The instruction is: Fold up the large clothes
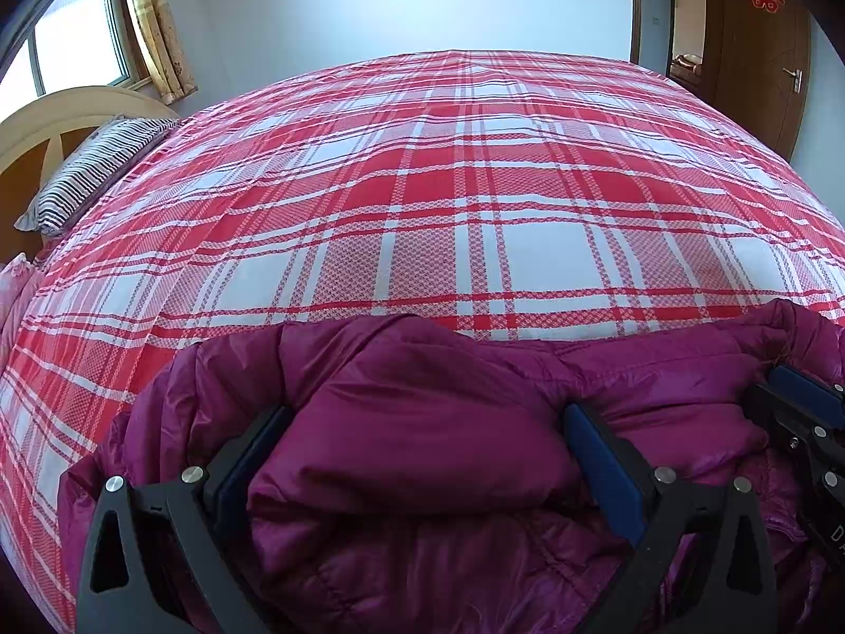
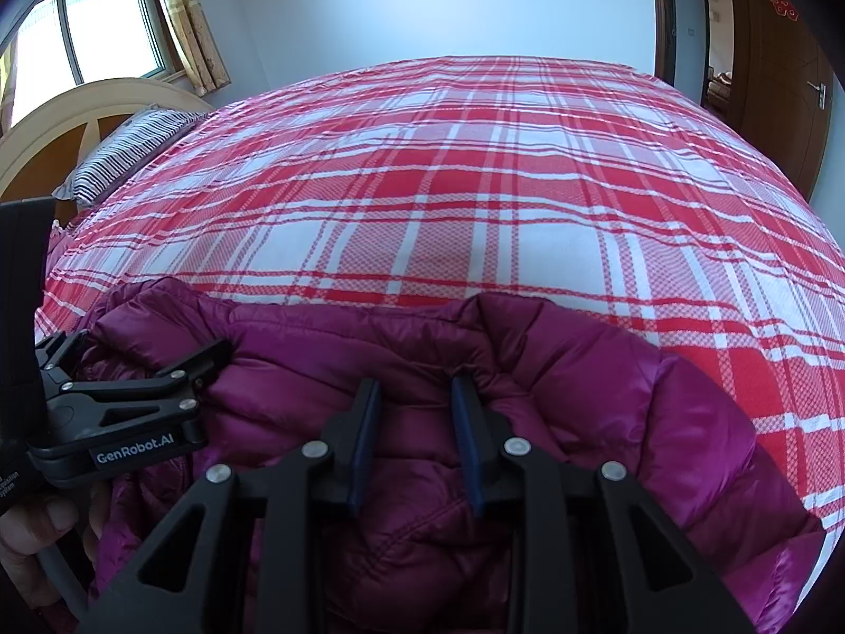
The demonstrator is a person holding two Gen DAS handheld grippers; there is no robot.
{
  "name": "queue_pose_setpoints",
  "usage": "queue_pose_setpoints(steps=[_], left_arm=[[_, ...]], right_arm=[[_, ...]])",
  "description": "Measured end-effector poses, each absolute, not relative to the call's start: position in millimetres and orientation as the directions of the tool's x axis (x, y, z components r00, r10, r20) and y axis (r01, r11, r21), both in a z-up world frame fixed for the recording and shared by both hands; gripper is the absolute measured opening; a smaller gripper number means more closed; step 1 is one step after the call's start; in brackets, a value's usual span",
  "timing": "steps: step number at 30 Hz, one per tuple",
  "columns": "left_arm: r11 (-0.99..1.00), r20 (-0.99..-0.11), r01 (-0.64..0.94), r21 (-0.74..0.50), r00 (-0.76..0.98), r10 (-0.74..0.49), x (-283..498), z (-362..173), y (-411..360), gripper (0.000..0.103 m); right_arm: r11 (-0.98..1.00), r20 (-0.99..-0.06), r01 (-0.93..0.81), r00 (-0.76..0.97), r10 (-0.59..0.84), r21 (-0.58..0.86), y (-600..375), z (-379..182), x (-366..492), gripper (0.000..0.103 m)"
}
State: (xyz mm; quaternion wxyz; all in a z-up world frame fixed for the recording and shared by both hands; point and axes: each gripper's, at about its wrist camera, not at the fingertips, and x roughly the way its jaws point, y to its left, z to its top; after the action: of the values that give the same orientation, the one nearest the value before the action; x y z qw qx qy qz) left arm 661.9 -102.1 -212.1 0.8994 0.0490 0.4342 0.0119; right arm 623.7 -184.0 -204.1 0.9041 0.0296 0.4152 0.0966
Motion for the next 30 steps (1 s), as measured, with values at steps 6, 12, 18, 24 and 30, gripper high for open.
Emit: queue_pose_setpoints(steps=[6,12,18,24,30], left_arm=[[0.994,-0.777,0.021,0.111,0.625,0.074,661.7,-212.1,-103.8,0.102],[0.994,-0.776,0.02,0.105,0.626,0.069,661.1,-211.1,-102.4,0.102],[0.996,-0.764,0.014,0.083,0.642,0.054,652.3,-192.5,-96.1,0.102],[0.999,-0.712,0.034,-0.033,0.7,-0.047,603.5,-145.9,-68.8,0.102],[0.996,-0.69,0.083,-0.044,0.718,-0.09,524.5,-129.7,-48.9,0.102]], right_arm=[[0.979,-0.746,-0.15,0.634,0.203,0.138,-184.7,-203.9,624.1,0.031],[0.979,-0.749,-0.15,0.632,0.201,0.136,-185.3,-203.7,625.7,0.031],[0.971,-0.735,-0.201,0.637,0.23,0.13,-178.7,-194.6,618.5,0.055],[0.968,-0.689,-0.228,0.686,0.236,0.104,-178.6,-161.7,576.5,0.072],[0.977,-0.696,-0.166,0.686,0.212,0.133,-193.4,-142.6,523.3,0.073]])
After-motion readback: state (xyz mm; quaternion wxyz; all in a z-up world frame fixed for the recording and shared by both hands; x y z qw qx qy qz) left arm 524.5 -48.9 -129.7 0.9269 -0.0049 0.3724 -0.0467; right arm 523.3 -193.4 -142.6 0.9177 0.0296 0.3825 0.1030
